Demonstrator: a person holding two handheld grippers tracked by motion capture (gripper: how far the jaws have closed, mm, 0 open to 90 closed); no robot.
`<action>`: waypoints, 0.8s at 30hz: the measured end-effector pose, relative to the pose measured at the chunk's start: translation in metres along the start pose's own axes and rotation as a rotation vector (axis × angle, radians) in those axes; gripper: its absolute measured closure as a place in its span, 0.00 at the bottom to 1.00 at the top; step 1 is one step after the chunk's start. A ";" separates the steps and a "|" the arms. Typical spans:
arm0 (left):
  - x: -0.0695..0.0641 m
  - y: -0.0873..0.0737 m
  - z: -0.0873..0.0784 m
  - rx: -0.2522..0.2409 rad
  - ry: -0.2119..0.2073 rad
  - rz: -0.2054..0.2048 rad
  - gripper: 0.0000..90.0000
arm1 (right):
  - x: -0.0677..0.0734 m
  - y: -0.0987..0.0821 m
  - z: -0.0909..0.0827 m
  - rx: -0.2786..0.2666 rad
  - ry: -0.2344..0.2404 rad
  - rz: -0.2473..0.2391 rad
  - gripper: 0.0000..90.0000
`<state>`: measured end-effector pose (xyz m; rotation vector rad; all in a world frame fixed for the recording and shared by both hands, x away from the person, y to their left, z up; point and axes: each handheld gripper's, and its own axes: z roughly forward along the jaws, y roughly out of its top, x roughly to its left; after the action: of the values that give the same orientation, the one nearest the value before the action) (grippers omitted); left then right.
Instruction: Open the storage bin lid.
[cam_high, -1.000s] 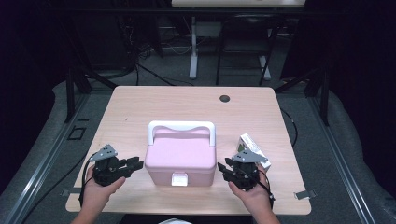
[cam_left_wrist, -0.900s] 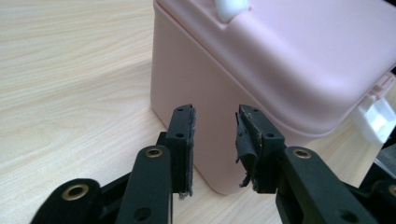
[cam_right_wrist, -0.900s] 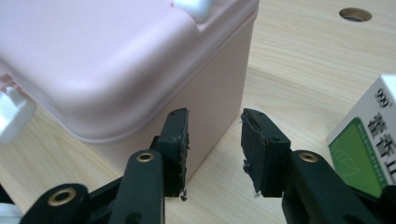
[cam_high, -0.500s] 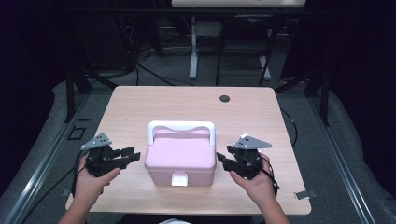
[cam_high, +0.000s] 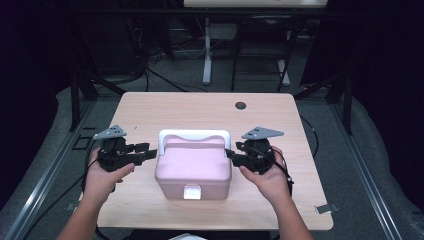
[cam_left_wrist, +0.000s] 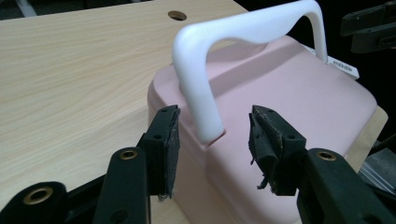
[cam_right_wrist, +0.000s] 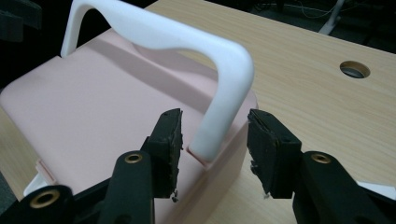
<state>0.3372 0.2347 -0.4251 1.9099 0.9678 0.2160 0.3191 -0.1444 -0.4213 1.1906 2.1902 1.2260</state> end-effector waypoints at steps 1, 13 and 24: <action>0.000 0.003 0.002 0.006 -0.005 0.001 0.59 | 0.000 0.002 0.001 -0.001 0.004 0.002 0.61; 0.007 0.003 0.040 0.061 0.016 -0.001 0.51 | -0.011 0.006 0.023 0.004 0.038 0.086 0.59; 0.004 -0.004 0.036 0.006 -0.003 0.026 0.76 | -0.006 -0.004 0.027 0.024 0.049 0.050 0.74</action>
<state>0.3567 0.2140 -0.4485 1.9284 0.9428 0.2261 0.3380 -0.1361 -0.4403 1.2452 2.2290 1.2649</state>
